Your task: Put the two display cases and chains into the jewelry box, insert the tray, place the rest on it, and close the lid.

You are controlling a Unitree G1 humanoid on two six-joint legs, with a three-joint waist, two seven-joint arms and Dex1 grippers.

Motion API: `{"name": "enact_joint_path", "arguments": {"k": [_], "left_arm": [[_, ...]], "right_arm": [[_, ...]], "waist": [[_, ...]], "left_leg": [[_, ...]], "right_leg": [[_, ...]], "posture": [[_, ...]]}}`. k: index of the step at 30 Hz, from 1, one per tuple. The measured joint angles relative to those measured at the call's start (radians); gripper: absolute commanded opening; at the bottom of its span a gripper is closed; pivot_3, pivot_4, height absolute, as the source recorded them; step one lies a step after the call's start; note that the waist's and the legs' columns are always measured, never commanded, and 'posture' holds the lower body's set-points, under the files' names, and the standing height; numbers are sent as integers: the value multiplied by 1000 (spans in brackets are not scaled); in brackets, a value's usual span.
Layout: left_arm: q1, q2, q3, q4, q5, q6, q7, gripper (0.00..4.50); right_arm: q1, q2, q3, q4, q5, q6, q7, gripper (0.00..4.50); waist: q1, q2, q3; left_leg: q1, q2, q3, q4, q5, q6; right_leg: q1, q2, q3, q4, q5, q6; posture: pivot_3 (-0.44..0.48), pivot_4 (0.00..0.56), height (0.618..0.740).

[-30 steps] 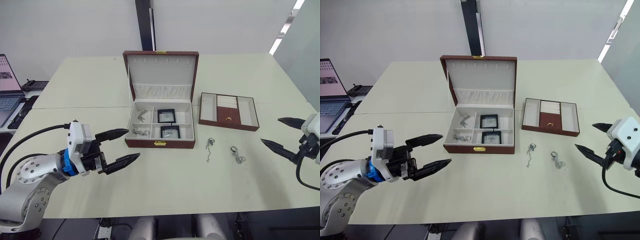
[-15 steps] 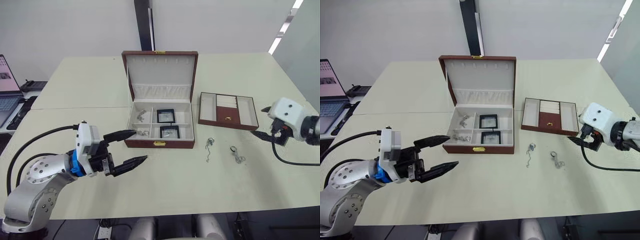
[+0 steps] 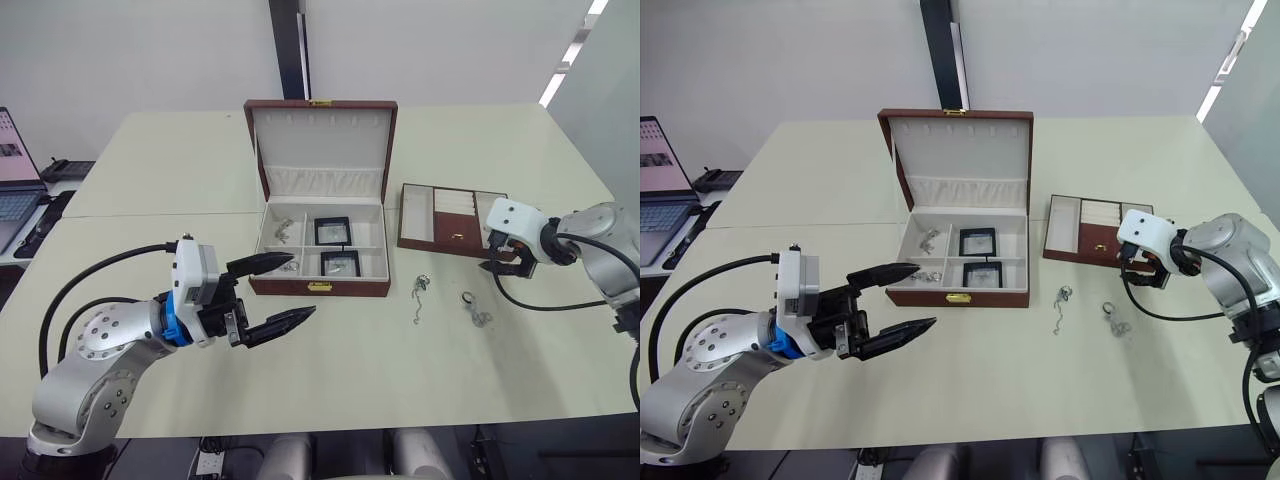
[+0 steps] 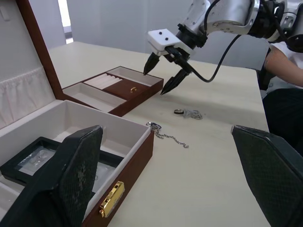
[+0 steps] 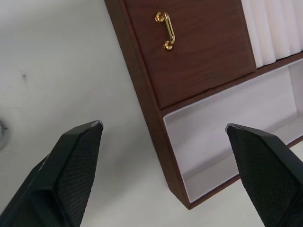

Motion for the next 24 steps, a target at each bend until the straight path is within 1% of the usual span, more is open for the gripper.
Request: {"name": "enact_joint_path", "arguments": {"k": [2, 6, 7, 8, 10, 11, 13, 16, 20, 24], "left_arm": [[-1, -4, -2, 0, 1, -3, 0, 4500], [-1, -8, -8, 0, 3, -7, -2, 4500], [-2, -8, -14, 0, 3, -8, -3, 4500], [-1, -9, -19, 0, 4, -8, -4, 4500], [-2, -9, -20, 0, 4, -10, -4, 4500], [-2, -9, -20, 0, 5, -11, -4, 4500], [-1, -10, -20, 0, 5, -12, -5, 4500], [-2, -9, -20, 1, 6, -17, -7, 4500], [-2, -9, -20, 1, 7, -25, -8, 4500], [-9, -9, -20, 6, 9, -26, -8, 4500]], "right_arm": [[-17, 22, 1, 73, -14, -20, 1, 4400], [-43, 51, 0, 160, -34, -67, 2, 4400], [-47, 55, -1, 176, -34, -77, 2, 4244], [-50, 58, -3, 187, -34, -89, 4, 4049], [-53, 61, -3, 207, -38, -117, 8, 3521], [-53, 63, -4, 217, -38, -132, 10, 3123], [-54, 66, -4, 223, -40, -150, 19, 2519], [-54, 70, -4, 226, -41, -156, 40, 1721], [-49, 71, -11, 217, -39, -153, 60, 756], [-23, 69, -36, 163, -25, -118, 97, 13]], "waist": [[1, 0, 0], [0, 0, 0], [0, 0, 0], [0, 0, 0], [-1, 0, 0], [-1, 0, 0], [-1, 0, 0], [-1, 0, 0], [0, 0, 0], [0, 0, 0]], "left_leg": [[0, 0, 0, 0, 0, 0], [0, 0, 1, 0, 0, 0], [0, 0, 1, 0, 0, 0], [0, 0, 1, 0, 0, 0], [0, 0, 1, 0, 0, 0], [0, 0, 1, 0, 0, 0], [0, 0, 1, 0, 0, 0], [0, 0, 1, 0, 0, 0], [0, 0, 1, 0, 0, 0], [0, 0, 1, 0, 0, 0]], "right_leg": [[0, 0, 1, 0, 0, 0], [-1, 0, 2, 1, 0, 0], [-1, 0, 2, 1, 0, 0], [-1, 0, 2, 1, 0, 0], [-1, 0, 2, 1, 0, 0], [-1, 0, 2, 1, 0, 0], [-1, 0, 2, 1, 0, 0], [-1, 0, 3, 1, 0, 0], [-1, 0, 3, 1, 0, 0], [-1, 0, 3, 1, 0, 0]], "posture": [[0, 150, 740], [0, 150, 740], [0, 150, 740], [0, 150, 740], [0, 150, 740], [0, 150, 740], [0, 150, 740], [0, 150, 740], [0, 150, 740], [0, 150, 740]]}}
